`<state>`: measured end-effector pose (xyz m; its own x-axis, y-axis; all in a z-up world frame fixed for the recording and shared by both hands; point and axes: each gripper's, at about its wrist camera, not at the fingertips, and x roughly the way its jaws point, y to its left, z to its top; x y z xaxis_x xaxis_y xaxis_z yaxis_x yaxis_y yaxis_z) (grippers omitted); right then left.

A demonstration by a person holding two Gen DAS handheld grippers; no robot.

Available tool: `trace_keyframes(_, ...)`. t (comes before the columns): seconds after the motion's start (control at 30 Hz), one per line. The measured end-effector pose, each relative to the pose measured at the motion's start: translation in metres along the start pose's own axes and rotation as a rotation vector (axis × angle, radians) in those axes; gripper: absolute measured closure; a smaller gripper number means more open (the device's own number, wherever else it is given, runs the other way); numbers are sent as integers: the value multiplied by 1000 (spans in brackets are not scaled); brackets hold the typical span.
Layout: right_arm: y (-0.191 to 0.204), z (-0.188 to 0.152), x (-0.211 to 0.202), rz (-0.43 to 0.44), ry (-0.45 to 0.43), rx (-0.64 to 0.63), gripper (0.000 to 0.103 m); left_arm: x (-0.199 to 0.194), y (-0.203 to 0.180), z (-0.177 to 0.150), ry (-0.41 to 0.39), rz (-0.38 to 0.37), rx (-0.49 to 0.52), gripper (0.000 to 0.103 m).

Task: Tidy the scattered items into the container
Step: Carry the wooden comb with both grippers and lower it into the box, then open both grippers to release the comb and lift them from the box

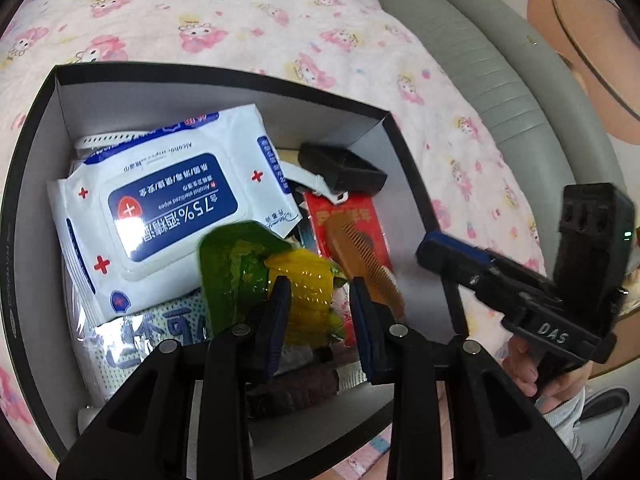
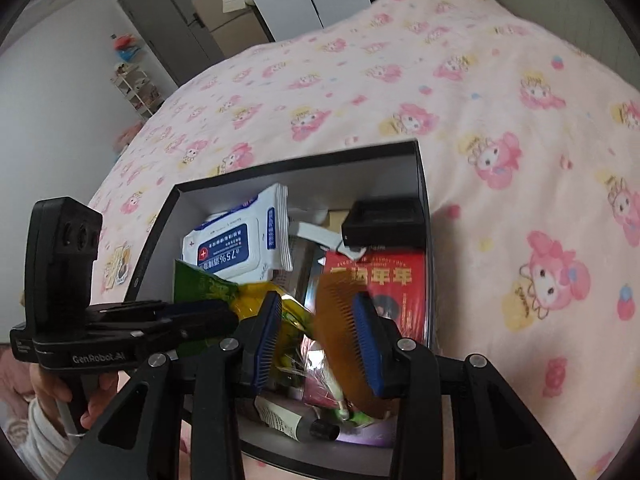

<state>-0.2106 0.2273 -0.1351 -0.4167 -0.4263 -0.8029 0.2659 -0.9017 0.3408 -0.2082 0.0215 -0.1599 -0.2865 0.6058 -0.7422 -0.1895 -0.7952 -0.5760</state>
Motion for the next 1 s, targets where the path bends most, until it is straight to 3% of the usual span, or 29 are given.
trace_keyframes(0.13,-1,-5,11,-13,42,6,70,1,0,-5,-8,23,19,74)
trace_keyframes(0.3,0,-10,22,-68,76,-7,70,-5,-8,-12,-22,-36,46,74)
trace_keyframes(0.63,13,-21,25,-92,86,-92,69,2,-13,-15,-25,2,64,74)
trace_keyframes(0.77,11,-19,22,-95,71,-84,69,4,-11,-14,-46,47,65,74)
trace_keyframes(1.0,12,-18,26,-228,58,-87,69,7,-13,-15,-80,169,86,72)
